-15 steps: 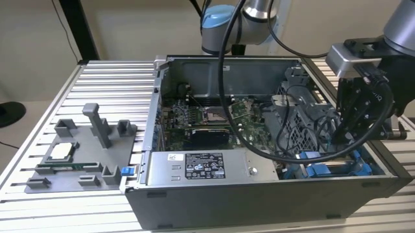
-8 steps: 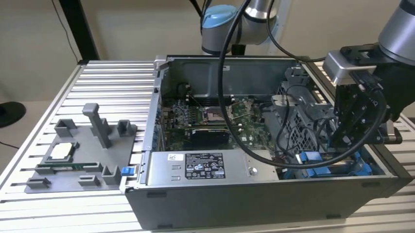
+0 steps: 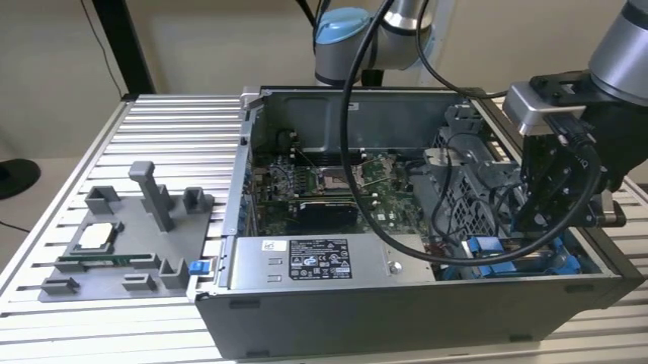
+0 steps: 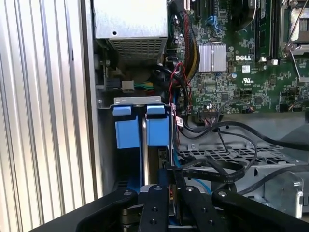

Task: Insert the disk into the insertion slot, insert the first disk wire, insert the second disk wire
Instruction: 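Insert the second disk wire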

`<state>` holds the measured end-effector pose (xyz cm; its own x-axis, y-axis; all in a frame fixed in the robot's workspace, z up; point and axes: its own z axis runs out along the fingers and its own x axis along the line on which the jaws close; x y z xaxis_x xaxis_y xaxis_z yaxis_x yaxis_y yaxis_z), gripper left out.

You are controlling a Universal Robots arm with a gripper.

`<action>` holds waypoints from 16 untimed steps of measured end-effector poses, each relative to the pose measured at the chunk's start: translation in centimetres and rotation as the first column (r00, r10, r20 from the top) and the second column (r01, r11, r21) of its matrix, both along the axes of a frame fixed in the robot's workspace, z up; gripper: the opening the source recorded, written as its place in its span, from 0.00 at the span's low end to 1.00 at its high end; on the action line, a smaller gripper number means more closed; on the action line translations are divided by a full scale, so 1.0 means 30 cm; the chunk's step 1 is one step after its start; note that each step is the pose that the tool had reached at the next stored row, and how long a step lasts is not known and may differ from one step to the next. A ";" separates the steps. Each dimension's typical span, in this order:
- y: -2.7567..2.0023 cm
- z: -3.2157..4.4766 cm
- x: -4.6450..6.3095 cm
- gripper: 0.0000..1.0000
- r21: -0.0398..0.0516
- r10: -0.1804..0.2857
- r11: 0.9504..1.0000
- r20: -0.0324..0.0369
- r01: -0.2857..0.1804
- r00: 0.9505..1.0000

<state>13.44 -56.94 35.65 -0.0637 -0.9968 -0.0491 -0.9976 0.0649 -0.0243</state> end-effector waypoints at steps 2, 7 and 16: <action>0.000 -0.003 0.001 0.00 0.001 0.000 1.000 0.000 0.000 1.000; 0.000 -0.016 0.005 0.00 0.003 0.000 1.000 0.009 0.000 1.000; 0.000 -0.025 0.004 0.00 0.004 0.006 1.000 0.029 -0.006 1.000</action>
<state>13.56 -56.94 34.89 -0.0560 -0.9969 -0.0545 -0.9968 0.0589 -0.0532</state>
